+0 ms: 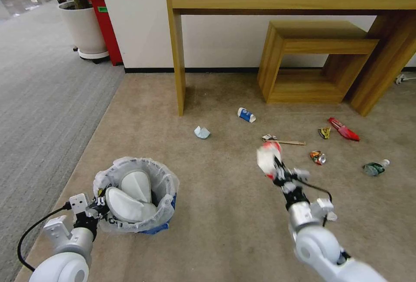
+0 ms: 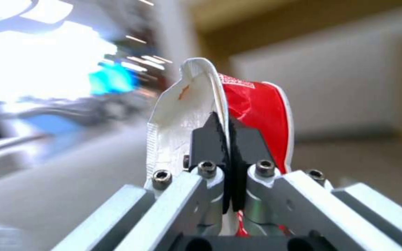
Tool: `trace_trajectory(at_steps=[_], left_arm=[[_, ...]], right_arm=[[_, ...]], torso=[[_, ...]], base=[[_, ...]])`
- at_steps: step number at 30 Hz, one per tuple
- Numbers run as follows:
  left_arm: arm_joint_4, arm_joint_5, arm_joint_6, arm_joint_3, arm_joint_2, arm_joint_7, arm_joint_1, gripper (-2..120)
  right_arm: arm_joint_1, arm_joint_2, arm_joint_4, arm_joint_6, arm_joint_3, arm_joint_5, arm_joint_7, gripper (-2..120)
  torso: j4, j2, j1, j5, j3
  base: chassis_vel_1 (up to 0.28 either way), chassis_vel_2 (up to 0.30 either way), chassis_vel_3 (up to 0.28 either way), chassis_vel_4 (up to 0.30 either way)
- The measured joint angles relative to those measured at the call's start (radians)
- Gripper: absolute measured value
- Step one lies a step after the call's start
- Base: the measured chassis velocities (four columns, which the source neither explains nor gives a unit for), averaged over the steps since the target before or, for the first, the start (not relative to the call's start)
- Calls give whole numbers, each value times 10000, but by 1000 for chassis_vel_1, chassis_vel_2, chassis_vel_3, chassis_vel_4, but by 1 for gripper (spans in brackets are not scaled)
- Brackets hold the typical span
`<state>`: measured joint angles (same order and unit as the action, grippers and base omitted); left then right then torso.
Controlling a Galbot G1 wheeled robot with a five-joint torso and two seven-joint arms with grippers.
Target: Pick up the trash bin and place the garbage on the floor into it.
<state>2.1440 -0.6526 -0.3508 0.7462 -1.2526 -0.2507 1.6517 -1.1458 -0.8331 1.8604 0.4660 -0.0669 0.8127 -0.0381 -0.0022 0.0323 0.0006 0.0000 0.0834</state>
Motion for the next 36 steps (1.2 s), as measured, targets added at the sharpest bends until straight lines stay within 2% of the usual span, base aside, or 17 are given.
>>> trace_trajectory(at_steps=[1, 2, 4, 5, 7, 10, 12, 13, 16, 17, 19, 24, 25, 27, 28, 31, 36], left_arm=[[50, -9, -24, -6, 4, -4, 25, 3], [50, -9, -24, -6, 4, -4, 25, 3], [144, -12, -61, -19, 10, -19, 65, 3], [144, -12, -61, -19, 10, -19, 65, 3], [268, -14, -121, -69, 13, -40, 98, 3], [340, 4, -157, -106, 0, -53, 126, 3], [472, 52, -219, -160, -42, -63, 180, 3], [472, 52, -219, -160, -42, -63, 180, 3], [639, 96, -285, -223, -69, -63, 242, 3], [639, 96, -285, -223, -69, -63, 242, 3], [738, 146, -309, -238, -107, -66, 291, 3], [811, 245, -324, -236, -191, -70, 357, 3], [811, 245, -324, -236, -191, -70, 357, 3], [860, 281, -325, -188, -250, -67, 392, 3], [860, 281, -325, -188, -250, -67, 392, 3], [864, 326, -323, -167, -320, -60, 417, 3], [873, 347, -302, -162, -375, -49, 421, 3]], right_arm=[[297, 221, -37, 310, 257, 76, -750, 0], [297, 221, -37, 310, 257, 76, -750, 0], [711, 570, -129, 718, 642, 149, -1909, 0], [711, 570, -129, 718, 642, 149, -1909, 0], [1238, 1033, -183, 1101, 1332, 143, -2951, 0], [1597, 1240, -230, 1254, 1779, 15, -3480, 0], [2224, 1507, -278, 1371, 2548, -206, -4151, 0], [2224, 1507, -278, 1371, 2548, -206, -4151, 0], [3347, 1676, -346, 1422, 3717, -277, -4486, 0], [3347, 1676, -346, 1422, 3717, -277, -4486, 0], [4618, 1573, -448, 1461, 4697, -135, -4497, 0], [6597, 931, -789, 1461, 6738, 245, -4463, 0], [6597, 931, -789, 1461, 6738, 245, -4463, 0], [7616, 535, -1142, 1492, 7784, 362, -4565, 0], [7616, 535, -1142, 1492, 7784, 362, -4565, 0], [8547, 127, -1574, 1563, 8748, 390, -4654, 0], [9094, -325, -1998, 1576, 9376, 348, -4637, 0]], torso=[[1, 0, 0, 1, 0], [1, 0, 0, 1, 0], [0, 0, 0, 0, 0], [0, 0, 0, 0, 0], [-2, 0, 0, 1, 0], [-3, 1, 0, -1, 0], [-3, 0, 0, 2, 0], [-3, 0, 0, 2, 0], [-7, -1, 0, 3, 0], [-7, -1, 0, 3, 0], [0, 0, 0, -4, -1], [2, 0, 0, -5, 0], [2, 0, 0, -5, 0], [-1, 0, 1, 0, -1], [-1, 0, 1, 0, -1], [0, 0, 1, -2, 0], [0, 0, 1, -2, 0]], base=[[0, 0, 0, 0], [0, 0, 0, 0], [0, 0, 0, 0], [0, 0, 0, 0], [0, 0, 0, 0], [0, 0, 0, 0], [0, 0, 0, 0], [0, 0, 0, 0], [0, 0, 0, 0], [0, 0, 0, 0], [0, 0, 0, 0], [0, 0, 0, 0], [0, 0, 0, 0], [0, 0, 0, 0], [0, 0, 0, 0], [0, 0, 0, 0], [0, 0, 0, 0]])
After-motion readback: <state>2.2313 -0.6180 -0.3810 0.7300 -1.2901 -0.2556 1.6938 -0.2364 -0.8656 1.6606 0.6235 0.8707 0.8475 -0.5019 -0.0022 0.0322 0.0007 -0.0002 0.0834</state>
